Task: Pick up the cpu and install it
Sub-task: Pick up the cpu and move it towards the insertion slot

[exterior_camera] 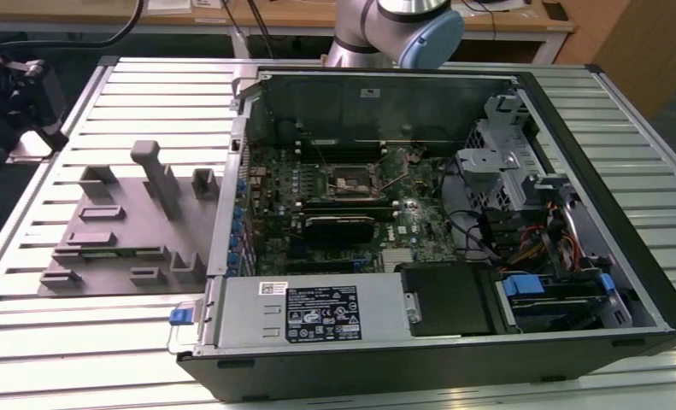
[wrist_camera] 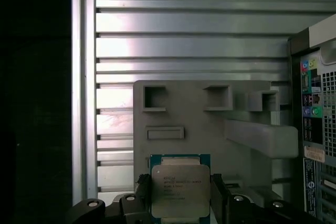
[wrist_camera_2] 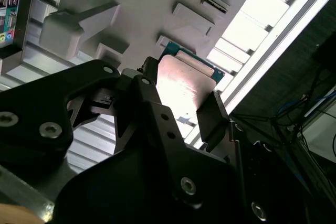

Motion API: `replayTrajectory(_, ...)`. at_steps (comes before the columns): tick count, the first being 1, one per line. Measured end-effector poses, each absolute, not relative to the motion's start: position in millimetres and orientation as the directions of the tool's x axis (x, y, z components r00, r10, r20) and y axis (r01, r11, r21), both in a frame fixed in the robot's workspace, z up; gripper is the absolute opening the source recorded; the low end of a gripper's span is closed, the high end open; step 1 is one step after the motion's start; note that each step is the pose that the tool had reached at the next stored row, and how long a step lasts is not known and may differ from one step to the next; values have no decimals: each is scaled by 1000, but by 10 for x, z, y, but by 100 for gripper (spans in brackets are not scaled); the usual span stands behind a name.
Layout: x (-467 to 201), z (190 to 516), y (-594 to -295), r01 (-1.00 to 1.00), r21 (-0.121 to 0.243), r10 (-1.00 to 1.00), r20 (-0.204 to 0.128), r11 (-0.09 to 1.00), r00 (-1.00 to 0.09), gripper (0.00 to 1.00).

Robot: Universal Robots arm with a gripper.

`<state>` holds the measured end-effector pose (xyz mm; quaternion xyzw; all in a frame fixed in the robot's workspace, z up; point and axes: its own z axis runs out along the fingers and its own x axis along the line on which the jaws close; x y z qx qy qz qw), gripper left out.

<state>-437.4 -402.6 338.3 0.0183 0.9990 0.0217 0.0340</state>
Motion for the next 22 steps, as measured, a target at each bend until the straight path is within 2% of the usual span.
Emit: replayTrajectory(22, -4374, 3637, -4021, 35, 45, 38, -72, 998, -997, 54)
